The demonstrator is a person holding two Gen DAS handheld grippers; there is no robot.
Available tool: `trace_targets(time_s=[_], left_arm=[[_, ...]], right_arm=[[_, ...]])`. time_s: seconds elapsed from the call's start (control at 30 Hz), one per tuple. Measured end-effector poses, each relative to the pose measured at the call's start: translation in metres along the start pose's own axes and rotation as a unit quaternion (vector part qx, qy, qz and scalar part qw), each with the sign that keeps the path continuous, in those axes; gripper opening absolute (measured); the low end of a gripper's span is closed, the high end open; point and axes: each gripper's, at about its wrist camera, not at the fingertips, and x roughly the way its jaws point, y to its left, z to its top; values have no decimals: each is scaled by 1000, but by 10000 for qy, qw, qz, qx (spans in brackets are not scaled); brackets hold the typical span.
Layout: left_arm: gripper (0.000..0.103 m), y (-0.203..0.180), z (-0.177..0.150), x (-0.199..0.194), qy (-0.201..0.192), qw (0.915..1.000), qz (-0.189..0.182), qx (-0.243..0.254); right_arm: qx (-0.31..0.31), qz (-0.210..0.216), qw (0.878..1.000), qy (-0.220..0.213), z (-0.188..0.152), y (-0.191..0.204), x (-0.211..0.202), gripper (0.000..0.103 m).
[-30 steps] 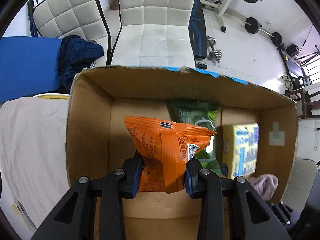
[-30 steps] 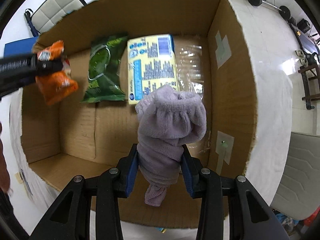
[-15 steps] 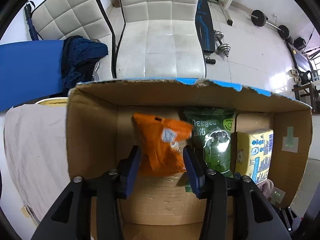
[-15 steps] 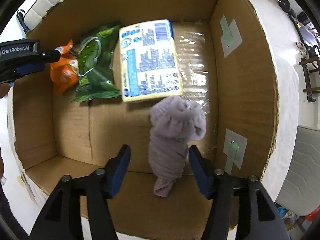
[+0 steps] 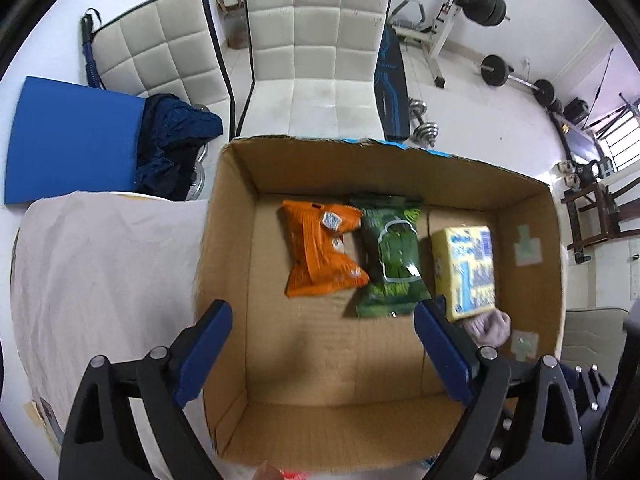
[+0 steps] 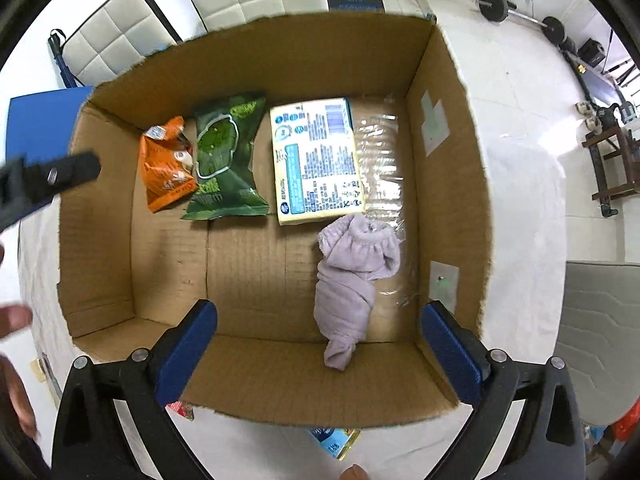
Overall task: Organize soft objects
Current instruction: 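Carry both items into the box and open both tools, then grasp the red wafer pack with left tool while right tool grasps blue tube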
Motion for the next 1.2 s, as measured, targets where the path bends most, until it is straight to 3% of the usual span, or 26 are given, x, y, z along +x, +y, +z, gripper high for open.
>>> trace_targets(time_s=[0.5,0.83,1.0,1.2], left_arm=[[93,-7,-99,-92,-942,9954,152,95],[93,-3,-124,-124,-1216,9924,170,29],[93,5,-137,-107,-979,9946,331,70],[93,20,-166,-39,-185,9965,750,314]], right_arm=[[-187,-112,9940,-1068,-64,5,-88,103],[-216,12,9902,-1380,-88,0,-134,103],[-293,10,9940,-1051,-98,1,-113,103],[-548,129,9984,2,-114,5,-30,103]])
